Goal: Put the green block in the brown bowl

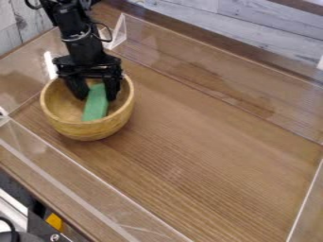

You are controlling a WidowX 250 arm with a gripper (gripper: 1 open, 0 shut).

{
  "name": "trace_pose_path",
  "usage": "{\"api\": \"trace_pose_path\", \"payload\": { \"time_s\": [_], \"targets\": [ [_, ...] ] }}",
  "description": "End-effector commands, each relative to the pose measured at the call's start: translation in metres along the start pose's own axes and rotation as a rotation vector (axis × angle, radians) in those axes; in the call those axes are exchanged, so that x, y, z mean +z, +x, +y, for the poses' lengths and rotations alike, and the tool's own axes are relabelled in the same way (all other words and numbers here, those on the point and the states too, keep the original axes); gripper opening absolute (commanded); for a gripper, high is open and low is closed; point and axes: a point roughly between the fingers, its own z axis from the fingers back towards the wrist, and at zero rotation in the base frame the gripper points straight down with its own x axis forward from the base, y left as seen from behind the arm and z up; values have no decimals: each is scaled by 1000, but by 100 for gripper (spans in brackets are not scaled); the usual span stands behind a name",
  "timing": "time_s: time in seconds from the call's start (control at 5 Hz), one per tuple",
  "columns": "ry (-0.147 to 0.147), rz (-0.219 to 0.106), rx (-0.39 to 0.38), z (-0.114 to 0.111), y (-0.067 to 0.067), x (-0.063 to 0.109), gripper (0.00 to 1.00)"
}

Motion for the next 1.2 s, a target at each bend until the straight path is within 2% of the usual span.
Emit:
{"api": "trace_pose_path", "payload": {
  "time_s": [0.0, 0.2, 0.6, 0.8, 1.0],
  "targets": [
    [4, -26, 50, -1, 0, 1, 100],
    [11, -31, 97, 3, -3, -5, 0],
    [40, -34, 154, 5, -11, 12, 0],
    [51, -35, 165, 7, -8, 14, 0],
    [62, -37, 177, 9, -5, 15, 100]
  ]
}}
